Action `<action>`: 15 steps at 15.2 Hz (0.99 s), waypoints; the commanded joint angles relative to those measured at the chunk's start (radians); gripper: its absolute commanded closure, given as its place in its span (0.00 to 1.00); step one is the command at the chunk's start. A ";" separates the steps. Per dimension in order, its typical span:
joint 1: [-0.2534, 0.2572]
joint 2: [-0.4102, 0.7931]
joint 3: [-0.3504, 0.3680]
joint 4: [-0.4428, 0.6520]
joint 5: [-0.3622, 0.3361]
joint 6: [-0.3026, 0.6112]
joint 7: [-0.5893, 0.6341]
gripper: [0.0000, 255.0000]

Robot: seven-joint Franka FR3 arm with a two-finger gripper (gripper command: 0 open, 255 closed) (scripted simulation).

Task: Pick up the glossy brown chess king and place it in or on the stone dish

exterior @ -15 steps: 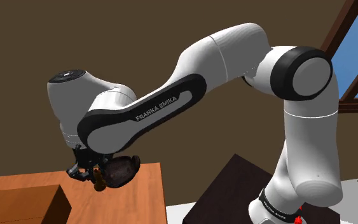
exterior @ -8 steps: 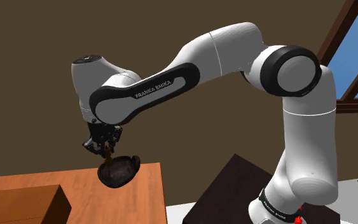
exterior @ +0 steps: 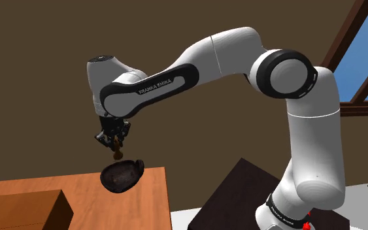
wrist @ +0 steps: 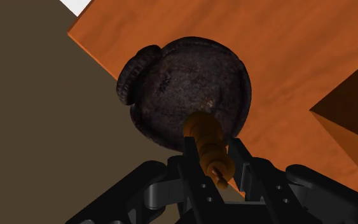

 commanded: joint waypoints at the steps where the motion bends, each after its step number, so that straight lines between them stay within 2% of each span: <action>1: -0.001 0.009 -0.003 -0.015 -0.005 0.023 0.001 1.00; 12: 0.009 0.075 -0.023 -0.068 -0.040 0.138 0.025 1.00; 15: 0.010 0.080 -0.025 -0.071 -0.042 0.145 0.026 1.00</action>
